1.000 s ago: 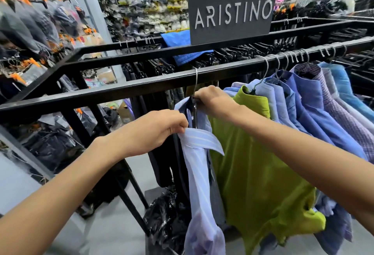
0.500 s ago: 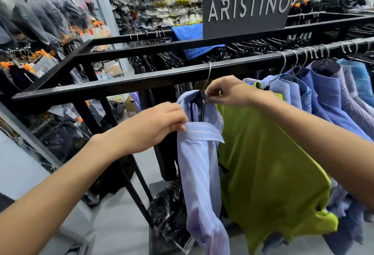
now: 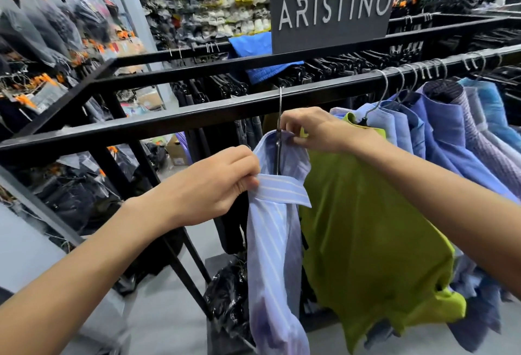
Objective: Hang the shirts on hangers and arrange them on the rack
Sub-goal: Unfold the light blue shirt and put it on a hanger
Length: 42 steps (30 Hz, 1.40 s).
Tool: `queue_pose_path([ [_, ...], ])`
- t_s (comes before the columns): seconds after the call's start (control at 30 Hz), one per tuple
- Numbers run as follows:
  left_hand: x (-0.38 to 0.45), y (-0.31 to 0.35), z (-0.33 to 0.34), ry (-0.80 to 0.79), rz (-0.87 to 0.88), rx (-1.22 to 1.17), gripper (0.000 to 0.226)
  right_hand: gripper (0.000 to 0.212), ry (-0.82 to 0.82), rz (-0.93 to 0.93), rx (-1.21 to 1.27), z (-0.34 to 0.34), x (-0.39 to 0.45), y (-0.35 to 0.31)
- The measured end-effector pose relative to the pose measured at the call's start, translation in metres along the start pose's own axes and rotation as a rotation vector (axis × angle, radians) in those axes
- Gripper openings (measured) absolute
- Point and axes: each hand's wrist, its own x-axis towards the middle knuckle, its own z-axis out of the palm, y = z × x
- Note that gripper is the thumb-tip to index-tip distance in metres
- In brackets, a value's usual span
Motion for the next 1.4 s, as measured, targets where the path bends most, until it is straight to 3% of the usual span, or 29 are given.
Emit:
queue_pose_path([
  [0.17, 0.006, 0.001, -0.004, 0.02, 0.044, 0.165, 0.03, 0.013, 0.099, 0.166, -0.008, -0.003, 0.0, -0.002],
  [0.27, 0.014, 0.013, -0.006, 0.042, 0.006, 0.287, 0.035, 0.013, 0.045, 0.283, 0.019, 0.001, 0.008, -0.004],
  [0.37, 0.019, 0.015, -0.002, 0.022, -0.058, 0.232, 0.036, 0.019, -0.079, 0.428, 0.374, 0.0, 0.012, -0.004],
  [0.47, 0.019, 0.005, 0.004, 0.119, -0.124, 0.188, 0.036, 0.027, -0.283, 0.379, 0.694, -0.007, 0.004, -0.017],
  [0.6, 0.025, 0.003, 0.016, 0.243, -0.239, 0.133, 0.038, 0.032, -0.367, 0.308, 0.983, -0.007, -0.008, -0.037],
  [0.67, 0.025, 0.013, 0.018, 0.272, -0.332, 0.038, 0.036, 0.034, -0.378, 0.309, 0.887, -0.005, -0.009, -0.037],
  [0.7, 0.023, 0.018, 0.017, 0.281, -0.403, -0.005, 0.038, 0.035, -0.362, 0.303, 0.725, -0.004, -0.008, -0.033],
  [0.77, 0.018, 0.023, 0.014, 0.242, -0.57, -0.035, 0.045, 0.037, -0.277, 0.298, 0.361, -0.007, -0.007, -0.024],
  [0.8, 0.015, 0.023, 0.012, 0.177, -0.645, -0.03, 0.046, 0.04, -0.228, 0.305, 0.31, -0.009, -0.008, -0.02],
  [0.93, 0.008, 0.026, 0.005, -0.154, -0.842, -0.144, 0.033, 0.055, -0.258, 0.329, 0.746, -0.017, -0.01, -0.028],
  [1.0, 0.008, 0.03, 0.007, -0.23, -0.868, -0.146, 0.033, 0.063, -0.332, 0.329, 0.826, -0.02, -0.007, -0.041],
  [1.17, -0.001, 0.037, 0.006, -0.275, -0.957, -0.229, 0.025, 0.073, -0.461, 0.333, 1.022, -0.02, 0.014, -0.076],
  [1.27, -0.018, 0.038, -0.001, -0.267, -1.028, -0.273, 0.044, 0.074, -0.396, 0.318, 1.104, -0.002, 0.023, -0.1],
  [1.33, -0.033, 0.038, -0.008, -0.228, -1.078, -0.282, 0.051, 0.067, -0.346, 0.325, 1.211, 0.012, 0.029, -0.116],
  [1.4, -0.048, 0.036, -0.015, -0.177, -1.109, -0.277, 0.051, 0.046, -0.302, 0.32, 1.331, 0.021, 0.035, -0.131],
])
